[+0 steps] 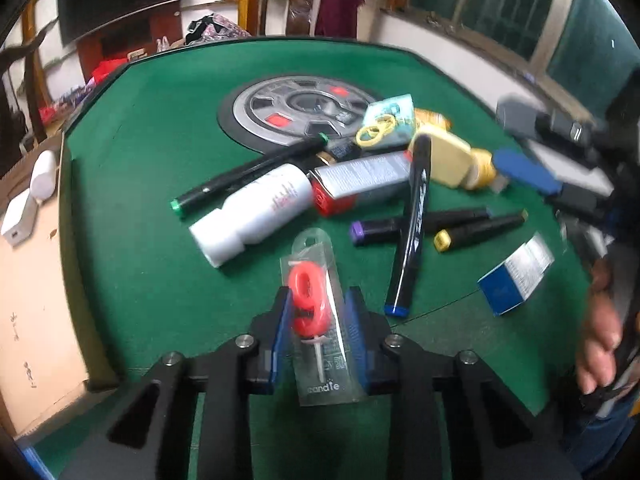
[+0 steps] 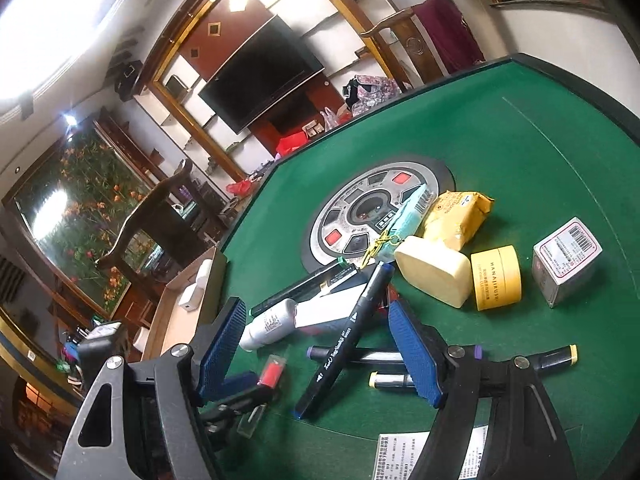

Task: Organize objects
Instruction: 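Grasp the red number candle package with the left tool while the right tool returns to the table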

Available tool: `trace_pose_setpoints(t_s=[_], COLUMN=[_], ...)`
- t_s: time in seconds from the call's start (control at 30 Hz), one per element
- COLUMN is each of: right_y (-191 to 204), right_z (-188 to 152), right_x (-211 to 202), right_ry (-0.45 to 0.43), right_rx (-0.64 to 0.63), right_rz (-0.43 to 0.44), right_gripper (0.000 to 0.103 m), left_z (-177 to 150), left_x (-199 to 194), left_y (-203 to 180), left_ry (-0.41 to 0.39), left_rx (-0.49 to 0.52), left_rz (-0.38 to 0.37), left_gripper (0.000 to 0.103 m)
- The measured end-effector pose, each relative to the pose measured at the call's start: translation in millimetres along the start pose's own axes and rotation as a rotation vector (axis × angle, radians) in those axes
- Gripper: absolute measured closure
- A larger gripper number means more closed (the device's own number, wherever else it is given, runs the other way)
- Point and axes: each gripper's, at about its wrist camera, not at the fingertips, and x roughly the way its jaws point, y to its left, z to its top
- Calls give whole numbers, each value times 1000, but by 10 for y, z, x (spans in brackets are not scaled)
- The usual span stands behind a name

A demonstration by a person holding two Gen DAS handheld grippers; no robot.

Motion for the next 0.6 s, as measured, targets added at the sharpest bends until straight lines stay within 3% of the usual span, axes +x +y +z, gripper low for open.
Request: trace_pose_setpoints(t_s=[0.17,0.23,0.33,0.37,0.43,0.47,0.5,0.57,0.6], right_y=[-74,-150,-352,-436,-618,-712,-785,-841,-821], right_z=[-24,-59,-110,-128,-151,-163,-180,-197,-225], right_x=[-87,-151,-287,-337,-414,-436,-428,-400,-365], right_ry=[4,28,47,51,65,68,82,101,114], right_rx=[-16,-41,-56,-55,-30,-5,25,57,57], right_rz=[-28,-52,-126,-158,-196,-195,-180,-123,-78], right_gripper=[24,23,22,21,21,20,20,19,19], left_z=[-59,-80,-148,-135,-104,-95,-87,-66,-58], left_x=[25,49,30,35,69,83,101,124,123], left_y=[31,79,108,114,130,129,112,63,60], left_ry=[-12,26,41,42,37,31,22,15,7], left_rx=[7,18,35,31,15,12,20,39,41], left_rz=[-13,0,-19,-29,-27,-21,-7,24,29], left_gripper=[72,73,71,67,48,40,40,41,48])
